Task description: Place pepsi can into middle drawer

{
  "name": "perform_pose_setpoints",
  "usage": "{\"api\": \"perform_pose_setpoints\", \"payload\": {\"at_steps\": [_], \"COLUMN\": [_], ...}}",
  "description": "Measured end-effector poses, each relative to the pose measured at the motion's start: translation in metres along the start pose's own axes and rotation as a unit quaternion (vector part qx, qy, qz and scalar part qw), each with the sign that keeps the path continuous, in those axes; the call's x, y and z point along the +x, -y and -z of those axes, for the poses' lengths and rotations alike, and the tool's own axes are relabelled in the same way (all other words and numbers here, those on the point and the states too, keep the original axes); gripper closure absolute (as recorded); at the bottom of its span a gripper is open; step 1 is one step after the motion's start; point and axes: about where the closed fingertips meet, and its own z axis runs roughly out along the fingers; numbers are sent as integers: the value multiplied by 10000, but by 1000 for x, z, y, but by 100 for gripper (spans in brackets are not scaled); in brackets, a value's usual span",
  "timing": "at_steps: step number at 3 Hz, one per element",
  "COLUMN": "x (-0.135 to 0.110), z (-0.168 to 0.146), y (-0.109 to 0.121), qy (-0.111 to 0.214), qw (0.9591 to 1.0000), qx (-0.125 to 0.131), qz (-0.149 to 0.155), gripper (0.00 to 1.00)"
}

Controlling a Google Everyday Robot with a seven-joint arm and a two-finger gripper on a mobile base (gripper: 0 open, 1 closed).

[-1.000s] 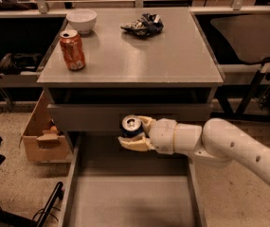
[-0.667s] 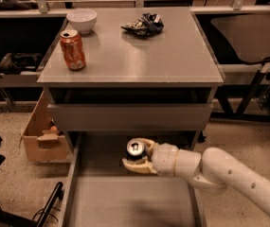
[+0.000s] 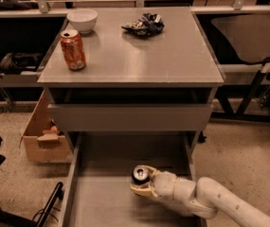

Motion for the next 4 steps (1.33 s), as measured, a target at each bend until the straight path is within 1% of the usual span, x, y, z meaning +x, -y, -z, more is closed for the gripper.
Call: {"api": "perform_pose_setpoints", "payload": {"at_steps": [1, 2, 3, 4], "x": [43, 67, 76, 77], "z": [-10, -24, -36, -38], "y": [9, 12, 9, 8], "qy": [-7, -34, -101, -110], "qw": [9998, 9995, 9993, 9993], "qx": [-80, -187, -269, -281], "qz": [-174, -256, -237, -233], "gripper": [100, 100, 100, 86]}}
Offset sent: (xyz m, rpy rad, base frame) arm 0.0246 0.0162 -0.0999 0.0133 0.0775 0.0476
